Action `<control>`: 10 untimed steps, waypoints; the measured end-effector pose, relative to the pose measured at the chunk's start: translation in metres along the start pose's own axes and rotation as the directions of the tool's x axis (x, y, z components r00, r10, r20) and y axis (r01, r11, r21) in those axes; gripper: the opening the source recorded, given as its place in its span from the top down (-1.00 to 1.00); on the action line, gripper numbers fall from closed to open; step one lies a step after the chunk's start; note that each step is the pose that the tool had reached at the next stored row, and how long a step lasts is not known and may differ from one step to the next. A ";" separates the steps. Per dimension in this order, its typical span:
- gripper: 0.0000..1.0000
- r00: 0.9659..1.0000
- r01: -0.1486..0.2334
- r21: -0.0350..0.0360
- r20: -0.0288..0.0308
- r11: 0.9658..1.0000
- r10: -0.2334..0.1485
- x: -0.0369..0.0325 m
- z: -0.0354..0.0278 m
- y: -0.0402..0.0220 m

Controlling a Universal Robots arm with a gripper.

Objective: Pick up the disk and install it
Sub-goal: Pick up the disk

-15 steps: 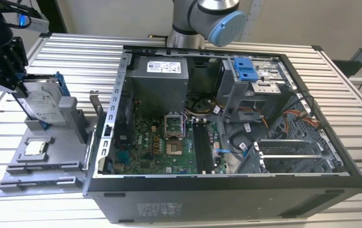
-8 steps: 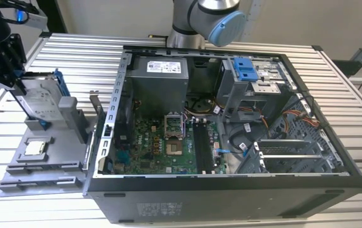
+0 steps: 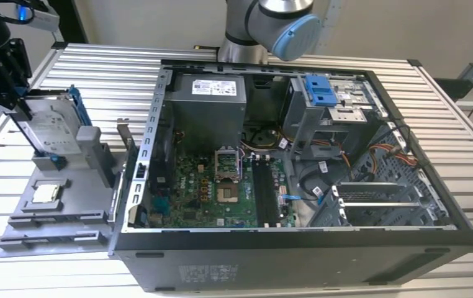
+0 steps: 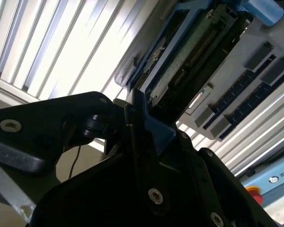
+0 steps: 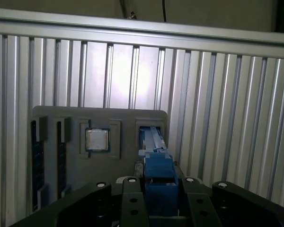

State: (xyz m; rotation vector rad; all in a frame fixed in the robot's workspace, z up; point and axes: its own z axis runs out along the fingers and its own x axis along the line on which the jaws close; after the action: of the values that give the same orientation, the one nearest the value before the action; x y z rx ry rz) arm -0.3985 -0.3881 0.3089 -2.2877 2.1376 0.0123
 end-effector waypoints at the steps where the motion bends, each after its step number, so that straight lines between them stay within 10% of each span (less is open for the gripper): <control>1: 1.00 1.000 0.000 0.000 0.000 1.000 0.000 0.0000 -0.0010 0.0000; 10: 1.00 1.000 0.000 0.000 0.000 1.000 0.000 -0.0001 -0.0107 0.0000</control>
State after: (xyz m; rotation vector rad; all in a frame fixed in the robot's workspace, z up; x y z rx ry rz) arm -0.3985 -0.3882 0.3196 -2.2879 2.1376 0.0124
